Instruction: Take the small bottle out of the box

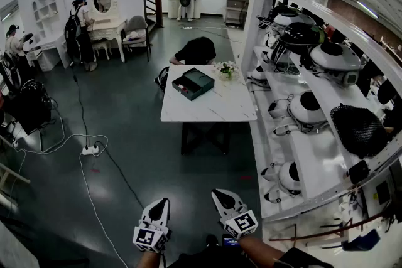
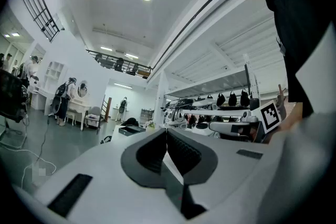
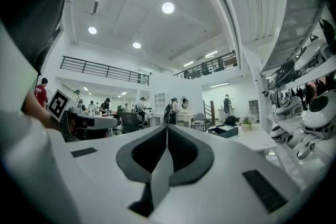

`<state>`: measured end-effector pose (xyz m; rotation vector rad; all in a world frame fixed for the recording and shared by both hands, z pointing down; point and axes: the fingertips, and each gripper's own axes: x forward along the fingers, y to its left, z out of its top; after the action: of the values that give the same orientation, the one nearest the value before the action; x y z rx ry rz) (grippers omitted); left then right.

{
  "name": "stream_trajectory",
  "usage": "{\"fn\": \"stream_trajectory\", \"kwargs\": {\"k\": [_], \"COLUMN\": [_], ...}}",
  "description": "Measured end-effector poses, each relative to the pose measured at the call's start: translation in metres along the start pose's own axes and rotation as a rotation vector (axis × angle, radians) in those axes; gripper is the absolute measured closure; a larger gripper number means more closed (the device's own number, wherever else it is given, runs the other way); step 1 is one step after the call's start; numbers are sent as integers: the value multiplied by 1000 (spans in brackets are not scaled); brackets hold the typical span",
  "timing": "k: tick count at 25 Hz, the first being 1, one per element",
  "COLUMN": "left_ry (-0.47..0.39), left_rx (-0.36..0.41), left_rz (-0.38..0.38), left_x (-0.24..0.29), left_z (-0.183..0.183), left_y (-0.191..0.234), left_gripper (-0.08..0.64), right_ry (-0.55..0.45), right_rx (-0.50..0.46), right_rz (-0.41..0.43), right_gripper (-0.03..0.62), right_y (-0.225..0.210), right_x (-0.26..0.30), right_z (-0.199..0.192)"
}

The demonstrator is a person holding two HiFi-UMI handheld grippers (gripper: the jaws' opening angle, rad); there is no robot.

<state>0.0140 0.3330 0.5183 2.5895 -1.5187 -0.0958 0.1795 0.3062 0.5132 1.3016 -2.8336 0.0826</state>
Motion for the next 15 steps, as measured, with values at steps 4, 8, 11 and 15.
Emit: {"fn": "stream_trajectory", "kwargs": {"k": [4, 8, 11, 15], "left_ry": [52, 61, 36, -27], "left_rx": [-46, -68, -61, -60], "left_rz": [18, 35, 34, 36], "left_x": [-48, -69, -70, -69], "left_z": [-26, -37, -27, -1], "left_y": [20, 33, 32, 25], "left_gripper": [543, 544, 543, 543], "right_ry": [39, 64, 42, -5], "right_rx": [28, 56, 32, 10], "right_rz": [3, -6, 20, 44], "right_gripper": [554, 554, 554, 554], "right_y": [49, 70, 76, 73], "right_x": [-5, -10, -11, -9], "right_z": [-22, -33, -22, -1]}}
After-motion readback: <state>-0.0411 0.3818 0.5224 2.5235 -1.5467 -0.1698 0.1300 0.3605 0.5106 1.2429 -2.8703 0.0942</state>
